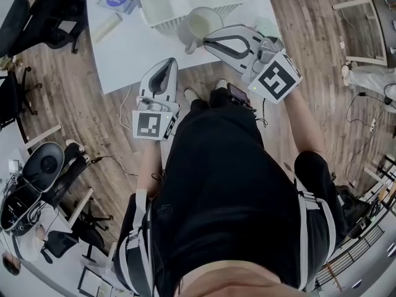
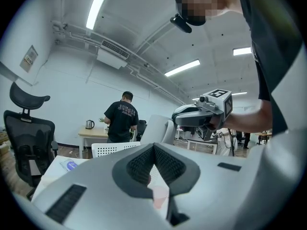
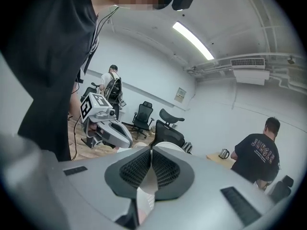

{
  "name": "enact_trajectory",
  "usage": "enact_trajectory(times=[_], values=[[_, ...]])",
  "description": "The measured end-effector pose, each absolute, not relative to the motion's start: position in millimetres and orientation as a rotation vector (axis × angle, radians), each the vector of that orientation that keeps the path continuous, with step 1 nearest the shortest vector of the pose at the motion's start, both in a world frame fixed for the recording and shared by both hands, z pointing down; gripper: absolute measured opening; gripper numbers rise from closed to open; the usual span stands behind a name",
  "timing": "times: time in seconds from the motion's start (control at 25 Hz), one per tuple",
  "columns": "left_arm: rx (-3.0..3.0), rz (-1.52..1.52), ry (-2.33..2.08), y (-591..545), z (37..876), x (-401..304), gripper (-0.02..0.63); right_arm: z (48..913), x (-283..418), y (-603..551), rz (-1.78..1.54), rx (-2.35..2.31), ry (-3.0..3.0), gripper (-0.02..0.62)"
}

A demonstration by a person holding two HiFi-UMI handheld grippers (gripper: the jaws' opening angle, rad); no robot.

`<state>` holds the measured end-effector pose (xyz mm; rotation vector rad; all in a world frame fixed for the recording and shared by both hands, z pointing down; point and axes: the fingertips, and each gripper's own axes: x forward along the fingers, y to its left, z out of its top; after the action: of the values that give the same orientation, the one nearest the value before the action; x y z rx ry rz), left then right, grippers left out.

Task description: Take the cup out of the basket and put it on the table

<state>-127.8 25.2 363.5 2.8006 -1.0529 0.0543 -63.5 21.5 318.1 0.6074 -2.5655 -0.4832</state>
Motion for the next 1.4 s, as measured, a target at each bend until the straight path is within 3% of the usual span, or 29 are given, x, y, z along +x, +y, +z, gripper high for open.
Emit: enact_trajectory(times=[1.4], values=[[2.827, 0.051, -1.018, 78.7, 350.1, -39.2, 0.018, 308.8, 34.9, 99.6, -0.309, 0.859, -2.72, 0.025]])
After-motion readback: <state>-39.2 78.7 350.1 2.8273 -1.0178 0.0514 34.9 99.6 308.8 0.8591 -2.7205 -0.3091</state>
